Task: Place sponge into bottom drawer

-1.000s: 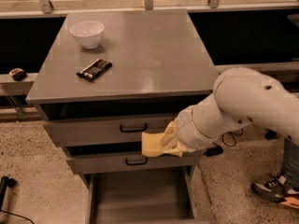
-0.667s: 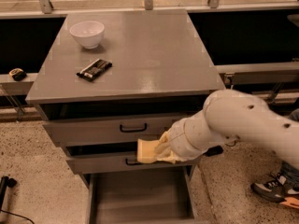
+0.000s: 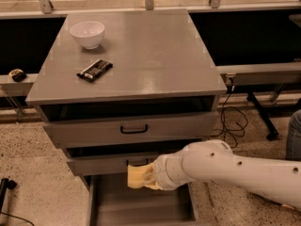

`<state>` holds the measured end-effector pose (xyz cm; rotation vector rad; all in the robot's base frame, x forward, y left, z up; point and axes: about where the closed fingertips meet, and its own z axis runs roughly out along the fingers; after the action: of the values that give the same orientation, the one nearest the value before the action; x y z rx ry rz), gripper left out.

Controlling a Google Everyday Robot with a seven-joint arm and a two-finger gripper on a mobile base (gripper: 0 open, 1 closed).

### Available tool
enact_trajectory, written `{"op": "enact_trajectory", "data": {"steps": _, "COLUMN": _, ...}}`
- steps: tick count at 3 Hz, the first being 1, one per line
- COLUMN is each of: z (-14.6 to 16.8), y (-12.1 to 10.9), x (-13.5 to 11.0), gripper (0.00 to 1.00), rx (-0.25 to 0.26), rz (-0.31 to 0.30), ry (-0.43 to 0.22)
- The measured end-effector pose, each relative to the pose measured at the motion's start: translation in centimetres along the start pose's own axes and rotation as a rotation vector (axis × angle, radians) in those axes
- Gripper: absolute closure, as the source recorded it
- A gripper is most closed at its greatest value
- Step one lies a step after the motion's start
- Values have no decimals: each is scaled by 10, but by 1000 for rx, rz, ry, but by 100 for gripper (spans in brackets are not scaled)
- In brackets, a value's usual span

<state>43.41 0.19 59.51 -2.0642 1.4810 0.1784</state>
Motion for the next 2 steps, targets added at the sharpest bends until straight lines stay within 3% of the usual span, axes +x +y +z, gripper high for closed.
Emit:
{"op": "enact_trajectory", "data": {"steps": 1, "z": 0, "y": -5, "x": -1, "gripper": 100, "rx": 16, "rz": 4, "ry": -2}}
{"op": "enact_trajectory", "data": {"steps": 2, "z": 19, "y": 25, "x": 31, "gripper": 100, "rx": 8, "rz": 73, "ry": 3}}
